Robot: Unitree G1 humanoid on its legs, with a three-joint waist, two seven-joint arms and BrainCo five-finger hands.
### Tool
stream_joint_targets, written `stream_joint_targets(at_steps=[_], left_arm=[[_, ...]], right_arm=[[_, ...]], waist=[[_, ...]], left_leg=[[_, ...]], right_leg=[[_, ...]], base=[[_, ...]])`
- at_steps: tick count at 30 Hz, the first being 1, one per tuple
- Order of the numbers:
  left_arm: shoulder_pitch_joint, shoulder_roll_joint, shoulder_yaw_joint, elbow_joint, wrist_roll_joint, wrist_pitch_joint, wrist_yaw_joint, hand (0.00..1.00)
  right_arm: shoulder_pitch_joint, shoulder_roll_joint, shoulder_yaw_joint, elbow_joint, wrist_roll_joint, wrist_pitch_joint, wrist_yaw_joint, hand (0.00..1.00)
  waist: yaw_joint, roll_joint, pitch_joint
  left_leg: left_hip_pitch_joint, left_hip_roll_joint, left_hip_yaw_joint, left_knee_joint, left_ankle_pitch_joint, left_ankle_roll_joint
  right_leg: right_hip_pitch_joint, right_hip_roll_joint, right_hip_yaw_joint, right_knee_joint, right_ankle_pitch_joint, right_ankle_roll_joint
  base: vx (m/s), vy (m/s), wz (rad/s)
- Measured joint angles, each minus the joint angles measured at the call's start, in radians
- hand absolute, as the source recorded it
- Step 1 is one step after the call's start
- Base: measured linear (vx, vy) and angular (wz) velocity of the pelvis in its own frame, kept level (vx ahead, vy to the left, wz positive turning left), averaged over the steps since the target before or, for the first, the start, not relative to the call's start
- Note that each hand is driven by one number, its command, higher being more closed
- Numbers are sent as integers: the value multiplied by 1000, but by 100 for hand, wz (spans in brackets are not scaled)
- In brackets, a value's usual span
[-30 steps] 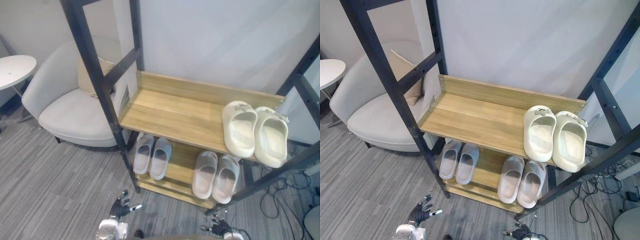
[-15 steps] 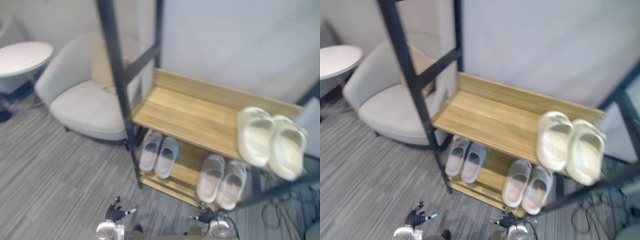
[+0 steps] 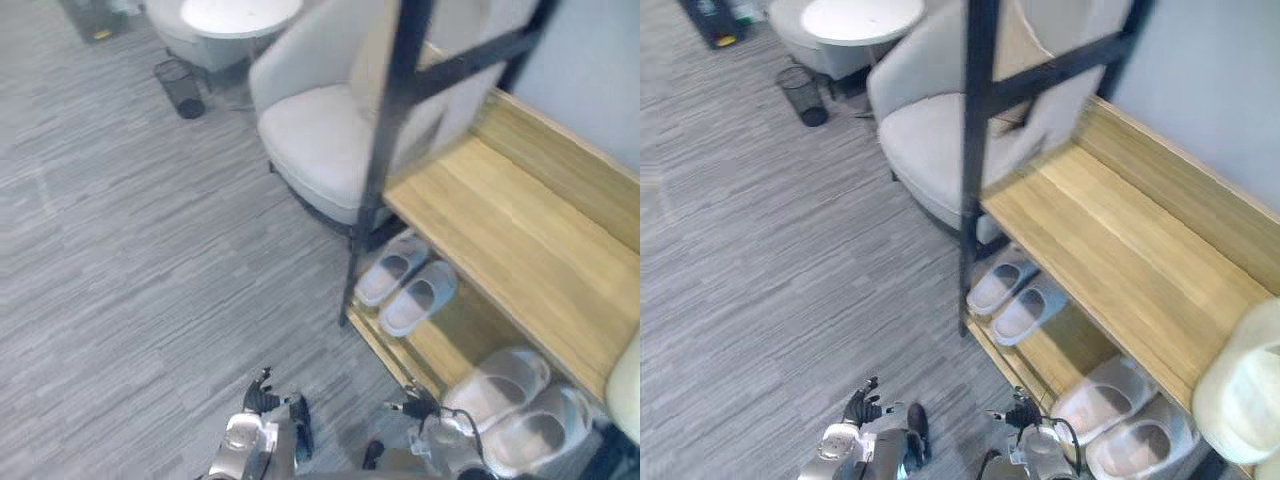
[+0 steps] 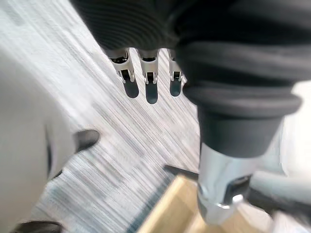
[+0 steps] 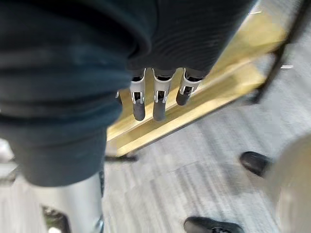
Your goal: Organize the slippers on the shoe rack
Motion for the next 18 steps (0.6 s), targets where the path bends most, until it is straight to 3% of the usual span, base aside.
stream_joint_targets(at_steps=[1,2,3,5,9,13,15,17,18], left_arm=[[5,-8,2,14,2,0,1,0],[1,-8,2,24,8,0,1,0],[-2,-3,1,27,15,0,1,0],[-2,7,0,33,19,-1,2,0],[11,22,2,72,19,0,3,0],[11,29,27,94,19,-3,2,0],[13,30,65,104,19,-6,3,0],[18,33,81,103,17,-7,3,0],[26,47,81,100,16,-12,3,0]], right_arm=[[12,-3,-3,-24,0,0,2,0],[19,0,-18,-27,0,1,2,0],[31,13,-22,-28,0,2,5,0],[37,26,-21,-27,0,3,8,0],[13,42,-17,-27,-3,1,9,0],[9,41,-8,-20,-6,1,10,0],[3,42,11,-7,-7,3,11,0],[19,37,10,-3,-8,8,10,0],[29,39,11,10,-9,11,11,0]], waist=[[-15,20,7],[-17,21,7],[-14,9,6],[-14,9,7],[-6,8,4],[-6,-1,2],[-3,-15,1],[-5,-41,3],[-4,-69,-12]], left_leg=[[28,22,21,8,-47,-64],[42,-2,5,-22,-42,-56],[69,-44,-13,-100,-1,-42],[118,-88,-42,-209,57,-32],[168,-112,-48,-304,108,-26],[221,-131,-70,-449,201,-22],[234,-153,-85,-454,188,-23],[252,-180,-93,-448,168,2],[249,-204,-94,-408,126,12]], right_leg=[[23,9,-30,8,-5,16],[31,-1,-33,5,-8,24],[40,-14,-32,-19,11,24],[59,-13,-18,-59,31,14],[66,7,9,-83,60,16],[64,17,16,-88,62,26],[54,-18,-7,-28,5,48],[50,-62,-27,50,-56,68],[53,-109,-52,109,-90,97]], base=[[84,113,71],[51,130,82],[3,133,56],[-8,152,48],[-33,59,9],[-67,-10,10],[-136,-13,18],[-50,36,47],[12,16,66]])
